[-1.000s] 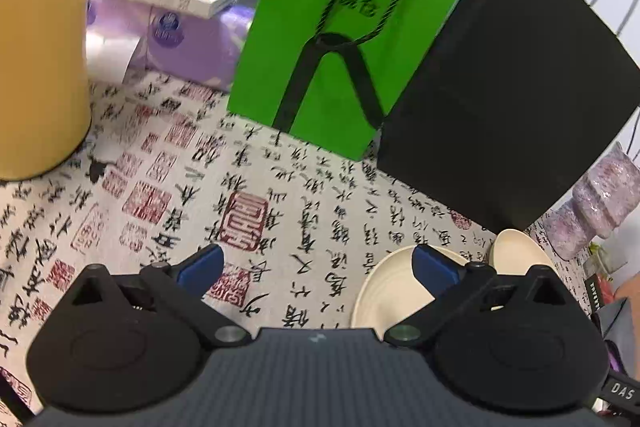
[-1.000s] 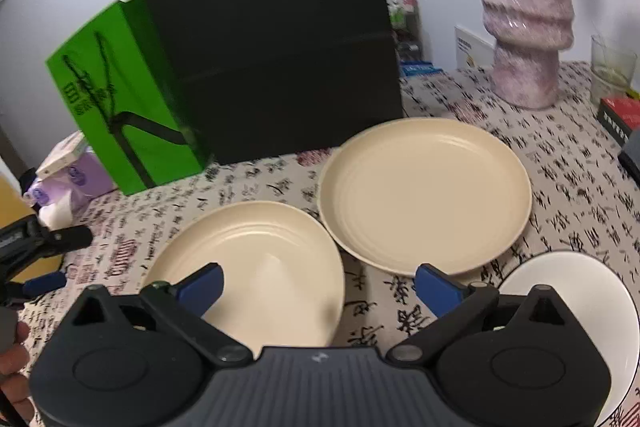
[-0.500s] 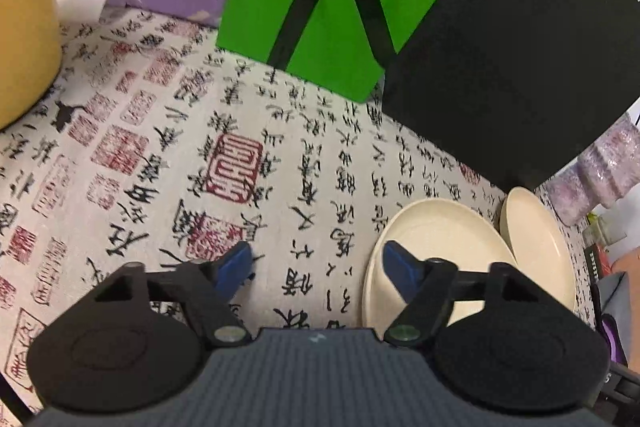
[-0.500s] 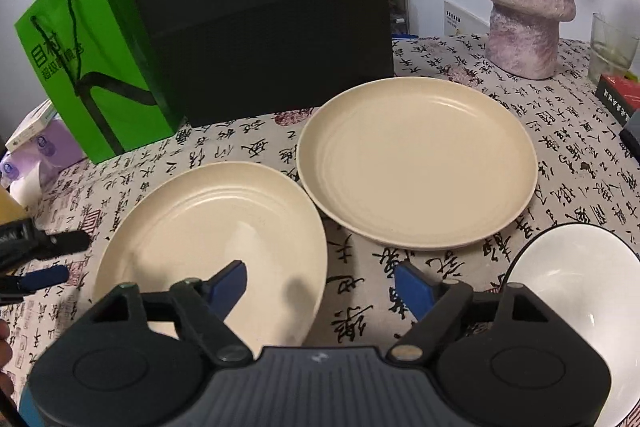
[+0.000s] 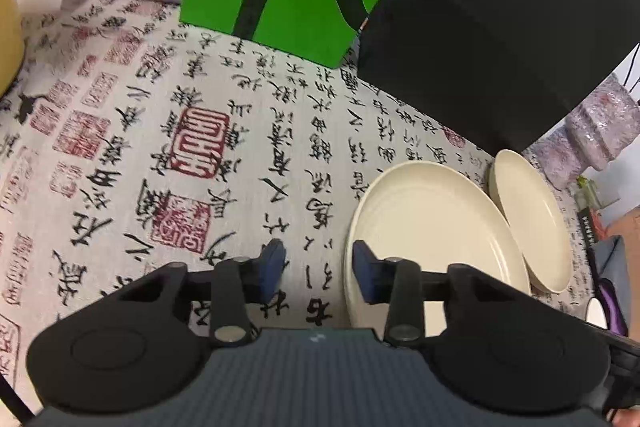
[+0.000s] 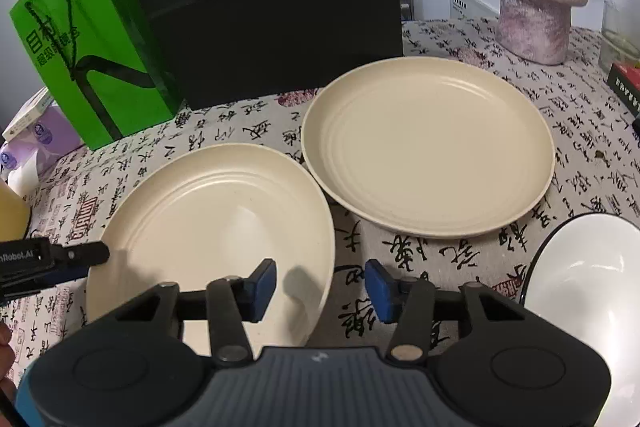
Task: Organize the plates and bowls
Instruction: 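Close both tools on the rim of the cream plate, then lift the cream plate off the table with both tools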
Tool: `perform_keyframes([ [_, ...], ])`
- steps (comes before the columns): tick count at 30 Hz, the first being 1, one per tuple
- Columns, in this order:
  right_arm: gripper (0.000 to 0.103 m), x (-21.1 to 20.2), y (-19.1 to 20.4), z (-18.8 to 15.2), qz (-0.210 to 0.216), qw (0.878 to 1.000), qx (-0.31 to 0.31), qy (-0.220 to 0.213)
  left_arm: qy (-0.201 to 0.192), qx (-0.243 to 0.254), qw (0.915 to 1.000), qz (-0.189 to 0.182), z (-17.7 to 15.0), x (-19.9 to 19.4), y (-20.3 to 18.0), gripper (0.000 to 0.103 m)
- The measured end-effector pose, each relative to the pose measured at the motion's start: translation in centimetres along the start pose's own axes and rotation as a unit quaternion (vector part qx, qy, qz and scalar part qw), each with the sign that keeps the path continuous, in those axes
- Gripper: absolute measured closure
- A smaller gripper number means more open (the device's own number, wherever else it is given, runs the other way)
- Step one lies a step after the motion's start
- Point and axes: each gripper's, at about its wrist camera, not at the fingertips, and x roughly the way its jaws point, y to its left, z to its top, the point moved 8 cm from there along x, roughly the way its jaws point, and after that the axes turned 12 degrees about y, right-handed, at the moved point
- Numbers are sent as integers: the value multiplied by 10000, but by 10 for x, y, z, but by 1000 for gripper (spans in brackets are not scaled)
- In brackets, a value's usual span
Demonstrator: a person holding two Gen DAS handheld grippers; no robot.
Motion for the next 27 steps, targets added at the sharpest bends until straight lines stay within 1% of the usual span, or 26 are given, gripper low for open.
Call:
perform_keyframes([
  [4, 63, 2, -1, 0, 59, 10000, 14, 15, 44, 104, 9999, -26, -2, 1, -3, 75],
  [6, 72, 3, 1, 0, 147, 9999, -6, 36, 71, 159, 9998, -32, -3, 2, -5, 80],
  [8, 77, 3, 4, 0, 230, 9997, -57, 64, 87, 198, 9997, -66, -3, 3, -7, 83],
  [9, 78, 4, 5, 0, 238, 9997, -76, 68, 92, 218, 9997, -82, -3, 3, -8, 86],
  [11, 78, 4, 7, 0, 198, 9997, -113, 47, 97, 267, 9995, -95, -4, 4, -9, 88],
  [14, 85, 4, 8, 0, 248, 9996, -102, 44, 92, 318, 9994, -122, -4, 4, -11, 92],
  [18, 90, 4, 7, 0, 265, 9996, -104, 14, 67, 346, 9994, -70, -4, 4, -11, 93],
  [27, 90, 2, 14, 0, 288, 9992, -237, -163, -98, 409, 9990, 134, -3, -2, -11, 93],
])
